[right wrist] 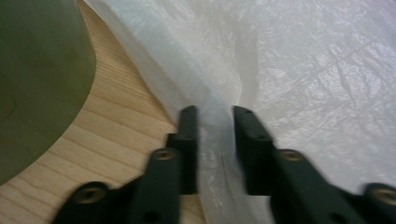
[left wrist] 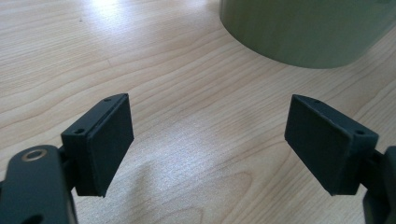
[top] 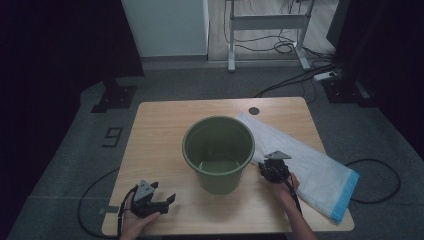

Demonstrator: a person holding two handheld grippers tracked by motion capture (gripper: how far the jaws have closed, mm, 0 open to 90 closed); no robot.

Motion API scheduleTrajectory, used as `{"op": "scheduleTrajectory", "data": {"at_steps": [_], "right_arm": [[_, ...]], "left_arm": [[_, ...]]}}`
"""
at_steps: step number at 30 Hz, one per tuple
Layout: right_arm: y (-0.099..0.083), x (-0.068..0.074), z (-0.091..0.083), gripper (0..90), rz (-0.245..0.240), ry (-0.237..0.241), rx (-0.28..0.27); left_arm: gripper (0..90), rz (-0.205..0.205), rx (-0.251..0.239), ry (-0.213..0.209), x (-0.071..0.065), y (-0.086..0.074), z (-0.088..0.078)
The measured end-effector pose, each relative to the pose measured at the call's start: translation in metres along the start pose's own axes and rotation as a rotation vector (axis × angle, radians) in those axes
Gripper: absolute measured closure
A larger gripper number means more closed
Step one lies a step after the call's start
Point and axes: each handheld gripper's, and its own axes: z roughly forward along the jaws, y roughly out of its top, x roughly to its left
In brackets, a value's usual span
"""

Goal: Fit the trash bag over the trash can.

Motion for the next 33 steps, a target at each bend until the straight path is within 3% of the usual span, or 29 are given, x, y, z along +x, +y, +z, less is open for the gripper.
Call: {"op": "scheduleTrajectory", "data": {"at_steps": [1,3,7,15,25,33], "right_arm": [[0.0,-0.001,-0.001,82.5,-0.005,-0.005,0.006],[0.0,-0.004,-0.006,87.7,0.0,-0.012,-0.061],[0.005,-0.012,-0.023,88.6,0.082,0.01,-0.173],[0.014,-0.023,-0.045,88.8,0.173,0.047,-0.262],[0.038,-0.026,-0.085,88.9,0.215,0.034,-0.44],[0.053,-0.022,-0.125,88.9,0.198,0.037,-0.562]], "left_arm": [[15.3,0.0,0.0,0.001,0.0,0.0,0.0],[15.4,0.0,0.0,0.003,0.0,0.0,0.0],[15.4,-0.004,0.004,0.011,0.001,-0.001,0.001],[15.4,0.003,0.008,0.014,0.001,-0.001,0.0],[15.4,-0.006,0.001,0.026,0.004,-0.002,0.0],[15.5,-0.003,0.001,0.033,0.003,-0.004,0.0]]}}
